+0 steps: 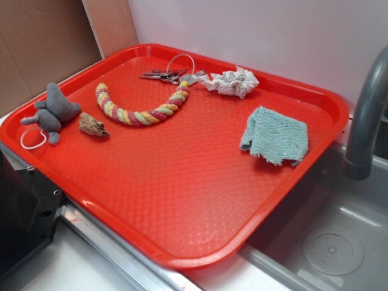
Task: Grab the blue cloth.
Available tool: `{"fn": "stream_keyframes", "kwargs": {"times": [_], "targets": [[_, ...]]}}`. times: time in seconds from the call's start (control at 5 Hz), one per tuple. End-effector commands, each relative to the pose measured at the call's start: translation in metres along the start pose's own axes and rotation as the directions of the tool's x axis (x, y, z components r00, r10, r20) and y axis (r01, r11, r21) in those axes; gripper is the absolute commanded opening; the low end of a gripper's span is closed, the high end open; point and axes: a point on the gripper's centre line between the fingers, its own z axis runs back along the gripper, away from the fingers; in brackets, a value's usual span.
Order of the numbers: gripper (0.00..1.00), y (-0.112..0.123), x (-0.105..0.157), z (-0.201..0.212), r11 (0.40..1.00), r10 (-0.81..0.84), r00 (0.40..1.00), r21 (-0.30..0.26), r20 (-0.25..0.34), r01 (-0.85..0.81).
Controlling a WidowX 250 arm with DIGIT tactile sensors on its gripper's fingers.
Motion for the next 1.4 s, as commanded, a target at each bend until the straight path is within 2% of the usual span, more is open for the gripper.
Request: {"fn": "stream_keyframes", "kwargs": {"times": [0.0,0.6,0.8,1.0,1.2], "targets": [[1.0,0.0,0.0,0.0,1.0,0.0,1.0,0.0,0.0,0.0],[1.0,-0.001,0.016,-0.013,0.994,0.111,0.994,0.004,-0.003,-0.111],[1.0,-0.009,0.032,-0.029,0.983,0.182,0.983,0.026,-0.02,-0.182],[1.0,-0.027,0.047,-0.047,0.953,0.302,0.953,0.014,-0.008,-0.302],[1.0,-0.052,0.068,-0.07,0.9,0.435,0.899,0.014,0.045,-0.436]]}}
